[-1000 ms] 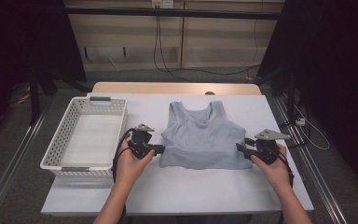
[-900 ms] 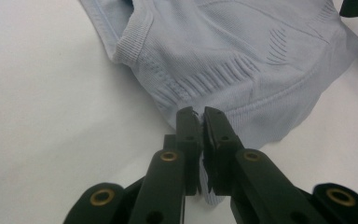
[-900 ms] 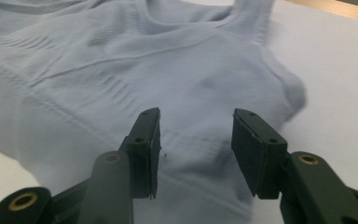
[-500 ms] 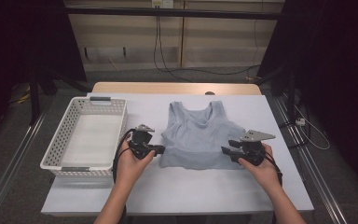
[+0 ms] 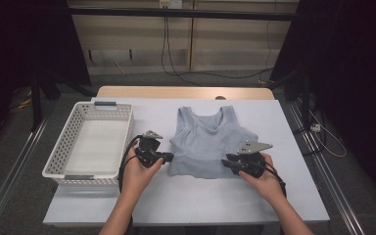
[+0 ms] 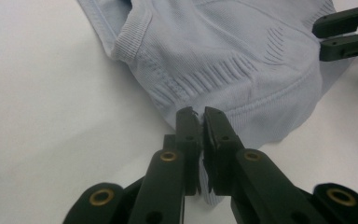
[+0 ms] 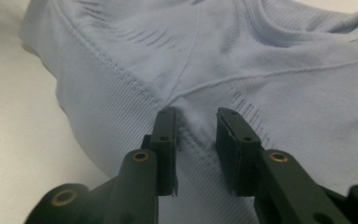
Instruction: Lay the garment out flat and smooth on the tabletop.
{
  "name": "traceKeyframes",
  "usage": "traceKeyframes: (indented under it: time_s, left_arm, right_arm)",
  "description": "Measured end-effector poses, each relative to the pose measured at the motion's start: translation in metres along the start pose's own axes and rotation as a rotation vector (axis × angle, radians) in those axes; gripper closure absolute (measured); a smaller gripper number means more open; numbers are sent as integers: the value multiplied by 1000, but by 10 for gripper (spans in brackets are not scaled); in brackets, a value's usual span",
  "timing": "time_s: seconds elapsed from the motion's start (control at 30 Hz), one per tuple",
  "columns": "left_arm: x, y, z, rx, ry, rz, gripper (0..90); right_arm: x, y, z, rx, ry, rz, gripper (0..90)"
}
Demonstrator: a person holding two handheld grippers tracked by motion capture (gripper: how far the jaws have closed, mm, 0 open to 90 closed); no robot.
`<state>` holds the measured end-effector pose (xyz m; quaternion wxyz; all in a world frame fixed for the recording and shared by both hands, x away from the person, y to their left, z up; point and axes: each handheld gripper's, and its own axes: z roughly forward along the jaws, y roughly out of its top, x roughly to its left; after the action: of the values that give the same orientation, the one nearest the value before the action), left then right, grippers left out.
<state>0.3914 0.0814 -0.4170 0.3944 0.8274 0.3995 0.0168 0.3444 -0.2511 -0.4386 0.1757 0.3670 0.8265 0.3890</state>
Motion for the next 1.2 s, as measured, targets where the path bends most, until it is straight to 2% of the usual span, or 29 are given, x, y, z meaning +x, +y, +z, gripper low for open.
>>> traceKeyframes:
  time_s: [0.2, 0.3, 0.43, 0.63, 0.8, 0.83, 0.93, 1.03, 1.13, 1.2]
  left_arm:
    - [0, -1, 1, 4, -3, 0, 851]
    - [0, -1, 2, 5, -3, -1, 851]
    - [1, -1, 1, 1, -4, -8, 849]
    - [1, 3, -4, -18, -15, -12, 848]
    - [3, 4, -7, -36, -23, -22, 848]
    - [4, 4, -7, -32, -23, -25, 847]
    - [7, 2, -4, -18, 13, -30, 880]
    - [11, -1, -1, -5, 7, -50, 873]
    - [7, -1, 2, 4, -2, -36, 863]
    - [5, 1, 1, -9, 7, -29, 821]
  right_arm:
    - [4, -2, 15, 58, -12, -33, 815]
    - [6, 0, 18, 61, -23, -38, 846]
    - [2, 2, 15, 38, -12, -12, 856]
    - [-5, 10, 0, -33, -10, 16, 861]
    - [-11, 14, -2, -68, -8, 42, 862]
    - [-11, 15, -1, -70, -5, 42, 862]
    - [-12, 15, 4, -57, -11, 35, 861]
    - [-15, 14, 10, -53, -18, 47, 860]
    - [-16, 13, 15, -37, -18, 49, 859]
    - [-14, 12, 20, -11, -21, 44, 858]
